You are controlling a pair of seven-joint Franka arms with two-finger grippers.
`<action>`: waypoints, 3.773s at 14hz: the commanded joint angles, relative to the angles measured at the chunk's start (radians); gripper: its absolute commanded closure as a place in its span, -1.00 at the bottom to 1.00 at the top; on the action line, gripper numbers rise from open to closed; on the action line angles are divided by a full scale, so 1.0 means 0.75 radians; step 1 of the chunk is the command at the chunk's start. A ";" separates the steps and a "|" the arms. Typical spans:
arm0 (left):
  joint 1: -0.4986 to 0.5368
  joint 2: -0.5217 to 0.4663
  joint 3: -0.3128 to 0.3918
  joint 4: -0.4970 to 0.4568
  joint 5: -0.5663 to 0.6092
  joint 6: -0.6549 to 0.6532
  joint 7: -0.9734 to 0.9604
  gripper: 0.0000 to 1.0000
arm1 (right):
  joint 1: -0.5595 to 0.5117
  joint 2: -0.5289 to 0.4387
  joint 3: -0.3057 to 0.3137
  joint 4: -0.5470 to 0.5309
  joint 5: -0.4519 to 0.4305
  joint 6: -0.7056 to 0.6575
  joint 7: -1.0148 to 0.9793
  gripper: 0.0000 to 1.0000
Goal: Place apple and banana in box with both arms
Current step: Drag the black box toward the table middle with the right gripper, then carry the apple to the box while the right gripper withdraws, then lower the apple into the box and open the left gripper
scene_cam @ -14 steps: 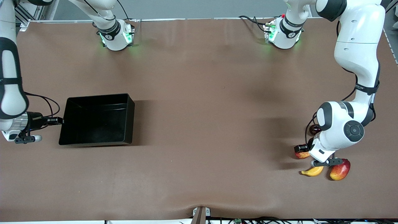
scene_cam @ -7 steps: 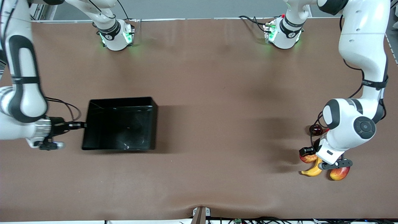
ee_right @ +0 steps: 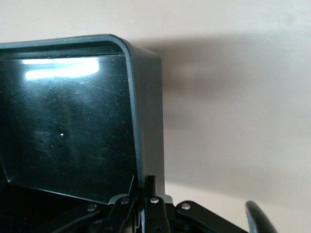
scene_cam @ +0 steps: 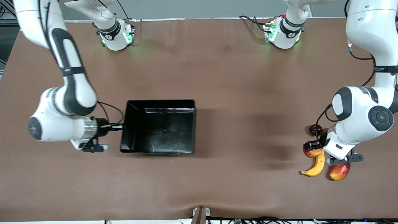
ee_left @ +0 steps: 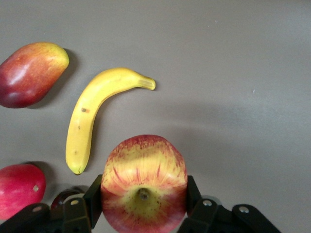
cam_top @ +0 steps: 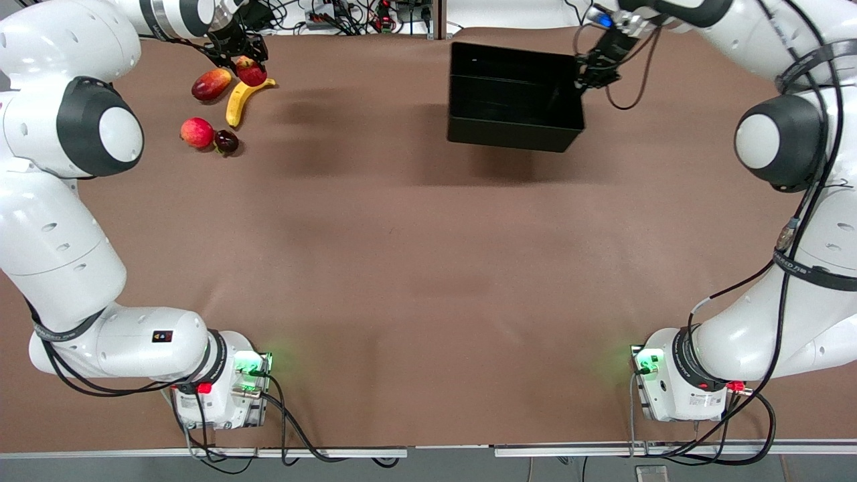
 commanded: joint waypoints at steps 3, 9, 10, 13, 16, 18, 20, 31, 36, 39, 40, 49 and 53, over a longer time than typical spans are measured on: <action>0.003 -0.041 -0.014 -0.031 -0.030 -0.022 -0.040 1.00 | 0.263 0.085 -0.016 0.031 0.050 0.229 0.219 1.00; 0.009 -0.076 -0.024 -0.035 -0.030 -0.059 -0.044 1.00 | 0.384 0.167 -0.018 0.035 0.029 0.366 0.316 1.00; 0.007 -0.082 -0.024 -0.031 -0.030 -0.073 -0.044 1.00 | 0.384 0.169 -0.018 0.033 0.033 0.366 0.322 1.00; 0.005 -0.093 -0.026 -0.027 -0.030 -0.086 -0.046 1.00 | 0.426 0.181 -0.018 0.039 0.031 0.368 0.432 1.00; 0.001 -0.103 -0.063 -0.027 -0.030 -0.122 -0.079 1.00 | 0.433 0.205 -0.020 0.041 0.017 0.376 0.431 1.00; 0.001 -0.103 -0.118 -0.035 -0.015 -0.151 -0.164 1.00 | 0.437 0.199 -0.020 0.046 -0.028 0.376 0.426 -0.98; -0.022 -0.103 -0.165 -0.039 -0.011 -0.153 -0.257 1.00 | 0.468 0.189 -0.020 0.096 -0.154 0.368 0.430 -1.00; -0.414 -0.064 -0.176 -0.021 0.032 -0.153 -0.817 1.00 | 0.145 -0.083 -0.024 0.414 -0.310 -0.268 0.345 -1.00; -0.521 0.012 -0.176 -0.011 0.058 -0.084 -0.889 1.00 | 0.014 -0.250 -0.028 0.395 -0.445 -0.425 0.116 -1.00; -0.555 0.069 -0.176 -0.011 0.058 0.000 -0.926 1.00 | -0.031 -0.401 -0.026 0.259 -0.568 -0.442 0.091 -1.00; -0.558 0.087 -0.176 -0.011 0.056 0.020 -0.928 1.00 | -0.074 -0.455 -0.024 0.216 -0.566 -0.448 0.089 -1.00; -0.599 0.230 -0.176 -0.013 0.073 0.121 -0.924 1.00 | -0.254 -0.717 -0.024 0.146 -0.682 -0.614 -0.007 -1.00; -0.617 0.276 -0.176 -0.011 0.079 0.153 -0.922 1.00 | -0.281 -0.784 -0.026 0.028 -0.682 -0.581 -0.017 -1.00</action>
